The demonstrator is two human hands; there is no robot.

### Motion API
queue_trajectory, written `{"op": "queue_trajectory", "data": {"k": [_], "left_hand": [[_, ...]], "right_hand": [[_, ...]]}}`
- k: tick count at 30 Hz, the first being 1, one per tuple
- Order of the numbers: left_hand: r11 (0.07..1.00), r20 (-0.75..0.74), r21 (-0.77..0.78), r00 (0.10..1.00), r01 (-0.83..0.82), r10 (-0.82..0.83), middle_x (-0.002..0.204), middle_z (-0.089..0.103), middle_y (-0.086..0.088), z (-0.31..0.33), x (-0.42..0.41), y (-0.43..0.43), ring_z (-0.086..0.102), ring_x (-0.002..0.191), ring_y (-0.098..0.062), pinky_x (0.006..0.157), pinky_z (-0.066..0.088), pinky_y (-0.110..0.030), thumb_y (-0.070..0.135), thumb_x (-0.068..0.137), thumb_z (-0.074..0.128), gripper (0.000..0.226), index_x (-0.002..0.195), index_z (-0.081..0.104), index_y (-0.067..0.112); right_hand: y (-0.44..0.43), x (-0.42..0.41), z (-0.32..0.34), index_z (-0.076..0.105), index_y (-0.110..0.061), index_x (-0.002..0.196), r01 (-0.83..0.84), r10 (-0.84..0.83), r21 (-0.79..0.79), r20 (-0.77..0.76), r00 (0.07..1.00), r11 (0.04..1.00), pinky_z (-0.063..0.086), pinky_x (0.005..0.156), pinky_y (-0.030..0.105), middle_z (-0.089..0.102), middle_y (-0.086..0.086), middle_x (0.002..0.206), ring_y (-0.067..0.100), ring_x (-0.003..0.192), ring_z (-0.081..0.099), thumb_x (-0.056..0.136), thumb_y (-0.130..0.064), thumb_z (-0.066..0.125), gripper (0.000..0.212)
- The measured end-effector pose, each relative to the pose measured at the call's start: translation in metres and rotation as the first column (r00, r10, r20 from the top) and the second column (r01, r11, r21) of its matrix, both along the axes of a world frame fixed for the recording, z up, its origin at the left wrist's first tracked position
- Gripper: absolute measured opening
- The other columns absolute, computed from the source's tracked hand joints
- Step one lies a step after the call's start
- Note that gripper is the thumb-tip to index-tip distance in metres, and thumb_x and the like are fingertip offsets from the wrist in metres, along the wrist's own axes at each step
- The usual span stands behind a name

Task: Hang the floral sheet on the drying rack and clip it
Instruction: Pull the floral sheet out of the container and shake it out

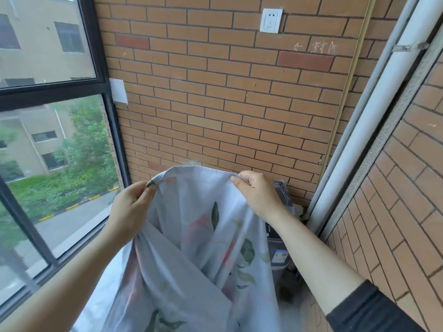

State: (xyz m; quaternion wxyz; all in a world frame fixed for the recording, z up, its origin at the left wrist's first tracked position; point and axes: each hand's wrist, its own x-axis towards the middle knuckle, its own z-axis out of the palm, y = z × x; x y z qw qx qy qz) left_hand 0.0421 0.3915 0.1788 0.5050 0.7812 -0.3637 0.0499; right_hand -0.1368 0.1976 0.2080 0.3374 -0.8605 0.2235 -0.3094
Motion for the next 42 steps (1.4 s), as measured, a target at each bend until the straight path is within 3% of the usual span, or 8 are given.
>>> {"op": "queue_trajectory", "data": {"k": [12, 15, 19, 23, 28, 31, 37, 42], "left_hand": [[1.0, -0.044, -0.002, 0.999, 0.018, -0.018, 0.053, 0.029, 0.002, -0.011, 0.0, 0.006, 0.027, 0.046, -0.007, 0.044, 0.019, -0.022, 0.016, 0.096, 0.051, 0.038, 0.061, 0.04, 0.004], [0.994, -0.097, 0.008, 0.99, 0.106, -0.105, 0.057, 0.038, 0.001, -0.018, -0.001, 0.004, 0.036, 0.055, -0.015, 0.051, 0.028, -0.028, 0.044, 0.084, 0.051, 0.044, 0.07, 0.051, 0.003], [0.961, -0.193, 0.128, 0.956, 0.246, -0.22, 0.079, 0.057, 0.015, -0.024, -0.021, 0.004, 0.054, 0.07, 0.002, 0.061, 0.04, -0.019, 0.074, 0.068, 0.063, 0.056, 0.105, 0.058, 0.033], [0.932, -0.362, 0.07, 0.88, 0.356, -0.309, 0.085, 0.069, 0.02, -0.037, -0.032, 0.003, 0.062, 0.082, 0.007, 0.072, 0.046, -0.015, 0.058, 0.067, 0.07, 0.05, 0.109, 0.063, 0.033], [0.884, -0.522, 0.112, 0.784, 0.453, -0.336, 0.07, 0.064, -0.014, -0.064, -0.039, 0.008, 0.054, 0.067, -0.016, 0.065, 0.039, -0.032, 0.071, 0.064, 0.068, 0.063, 0.084, 0.068, 0.011], [0.886, -0.527, 0.129, 0.787, 0.446, -0.32, 0.068, 0.056, -0.005, -0.074, -0.047, 0.009, 0.049, 0.065, -0.014, 0.063, 0.037, -0.033, 0.061, 0.07, 0.064, 0.063, 0.081, 0.06, -0.001], [0.911, -0.54, 0.048, 0.778, 0.41, -0.321, 0.085, 0.071, 0.004, -0.075, -0.063, 0.004, 0.066, 0.077, -0.011, 0.07, 0.052, -0.026, 0.035, 0.084, 0.071, 0.016, 0.093, 0.068, 0.022], [0.884, -0.628, 0.092, 0.716, 0.458, -0.306, 0.095, 0.073, 0.0, -0.075, -0.064, -0.007, 0.07, 0.087, -0.014, 0.076, 0.058, -0.032, 0.037, 0.07, 0.083, 0.031, 0.097, 0.071, 0.026]], "right_hand": [[0.005, 0.012, -0.013, 0.03, -0.018, 0.058, -0.018, 0.018, 0.065, 0.005, 1.0, 0.998, 0.015, 0.047, 0.023, 0.021, -0.007, 0.054, 0.007, 0.047, 0.021, 0.096, -0.023, 0.056, 0.047], [0.018, 0.019, -0.016, 0.042, -0.005, 0.062, -0.053, 0.053, 0.138, 0.006, 0.999, 0.989, 0.02, 0.052, 0.028, 0.025, -0.003, 0.056, 0.007, 0.052, 0.024, 0.097, -0.024, 0.056, 0.042], [0.046, 0.03, -0.026, 0.05, 0.01, 0.073, -0.177, 0.174, 0.27, 0.034, 0.984, 0.947, 0.024, 0.056, 0.03, 0.031, 0.002, 0.057, 0.01, 0.055, 0.03, 0.096, -0.029, 0.056, 0.046], [0.057, 0.033, -0.043, 0.055, 0.016, 0.09, -0.27, 0.256, 0.387, 0.088, 0.963, 0.882, 0.033, 0.067, 0.033, 0.047, 0.027, 0.068, 0.018, 0.068, 0.04, 0.08, -0.056, 0.056, 0.072], [0.054, 0.021, -0.071, 0.056, 0.016, 0.089, -0.247, 0.25, 0.485, 0.06, 0.966, 0.839, 0.032, 0.068, 0.034, 0.045, 0.021, 0.067, 0.019, 0.071, 0.04, 0.077, -0.058, 0.059, 0.075], [0.053, 0.013, -0.085, 0.058, 0.014, 0.087, -0.228, 0.249, 0.5, 0.027, 0.968, 0.835, 0.032, 0.066, 0.031, 0.046, 0.018, 0.067, 0.018, 0.068, 0.038, 0.08, -0.054, 0.06, 0.069], [0.047, 0.0, -0.096, 0.049, 0.021, 0.085, -0.22, 0.237, 0.545, 0.041, 0.971, 0.809, 0.029, 0.06, 0.03, 0.041, 0.008, 0.072, 0.02, 0.064, 0.033, 0.081, -0.056, 0.063, 0.078], [0.045, -0.004, -0.097, 0.048, 0.02, 0.08, -0.231, 0.249, 0.521, 0.037, 0.968, 0.822, 0.028, 0.061, 0.03, 0.036, 0.015, 0.065, 0.022, 0.064, 0.03, 0.082, -0.055, 0.06, 0.076]]}}
